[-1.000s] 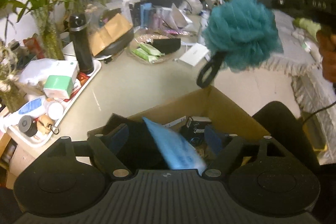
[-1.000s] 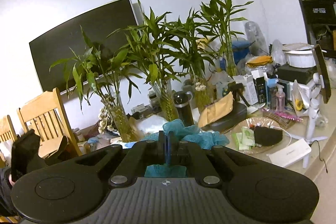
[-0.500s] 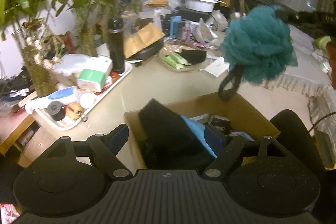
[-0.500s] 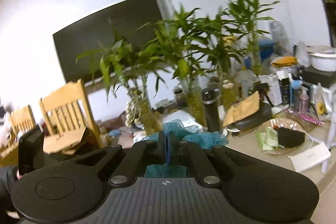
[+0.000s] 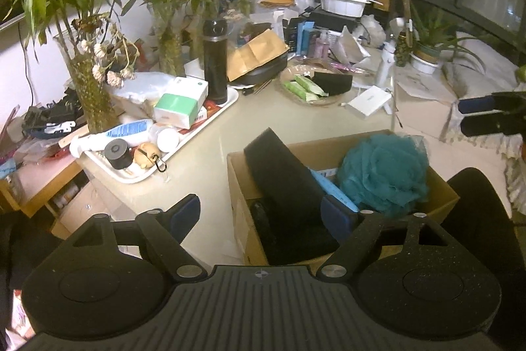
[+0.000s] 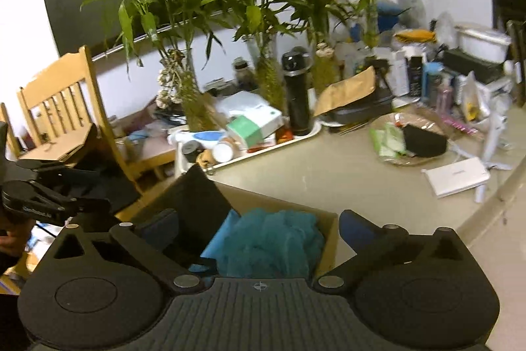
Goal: Organize soft objects
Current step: 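Open both tools over the cardboard box to drop the packet and loofah, then withdraw both tools from the box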
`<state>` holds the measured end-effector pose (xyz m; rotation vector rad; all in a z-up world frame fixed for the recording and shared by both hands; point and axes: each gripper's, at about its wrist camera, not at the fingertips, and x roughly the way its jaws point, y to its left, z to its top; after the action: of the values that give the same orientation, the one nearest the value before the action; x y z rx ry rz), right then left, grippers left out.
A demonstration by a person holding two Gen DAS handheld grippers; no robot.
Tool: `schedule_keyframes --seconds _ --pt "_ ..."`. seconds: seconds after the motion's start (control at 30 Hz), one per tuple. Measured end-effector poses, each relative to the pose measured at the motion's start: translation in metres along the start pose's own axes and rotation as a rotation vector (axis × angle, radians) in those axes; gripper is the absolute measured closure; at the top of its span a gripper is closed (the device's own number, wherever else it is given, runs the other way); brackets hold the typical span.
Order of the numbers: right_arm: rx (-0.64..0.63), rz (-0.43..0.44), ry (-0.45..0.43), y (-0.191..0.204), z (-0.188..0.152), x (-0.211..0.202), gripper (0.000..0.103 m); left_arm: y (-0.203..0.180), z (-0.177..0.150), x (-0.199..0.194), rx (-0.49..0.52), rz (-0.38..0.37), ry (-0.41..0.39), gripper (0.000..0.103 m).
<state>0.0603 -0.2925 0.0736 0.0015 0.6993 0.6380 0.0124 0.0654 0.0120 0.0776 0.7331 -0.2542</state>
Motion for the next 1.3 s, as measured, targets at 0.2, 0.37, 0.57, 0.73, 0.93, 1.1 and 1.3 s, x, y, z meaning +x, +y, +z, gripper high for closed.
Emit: schedule_keyframes --seconds 0.2,0.37,0.57,0.73,0.93,1.1,1.3 --pt "0.002 -0.138 -0.012 0.018 -0.013 -0.003 0.000 -0.010 -0.007 -0.010 -0.047 0.008 -0.067 0.000" --pt "0.030 -0.234 0.038 0.032 -0.031 0.003 0.000 -0.021 -0.014 -0.013 -0.057 0.016 -0.084 0.000" --pt "-0.008 -0.308 0.102 0.052 -0.054 0.014 0.000 -0.041 -0.021 -0.010 0.011 0.089 -0.053 0.000" --pt "0.016 -0.326 0.157 0.061 -0.068 0.019 0.000 -0.050 -0.030 -0.002 0.035 0.157 0.005 0.000" --pt "0.036 -0.352 0.248 0.069 -0.085 0.030 0.000 -0.050 -0.040 0.005 -0.023 0.142 0.071 0.000" --pt "0.050 -0.351 0.315 0.071 -0.097 0.038 0.000 -0.047 -0.049 0.011 -0.069 0.137 0.122 0.000" --pt "0.054 -0.342 0.346 0.074 -0.104 0.042 0.000 -0.043 -0.054 0.014 -0.091 0.133 0.160 0.000"
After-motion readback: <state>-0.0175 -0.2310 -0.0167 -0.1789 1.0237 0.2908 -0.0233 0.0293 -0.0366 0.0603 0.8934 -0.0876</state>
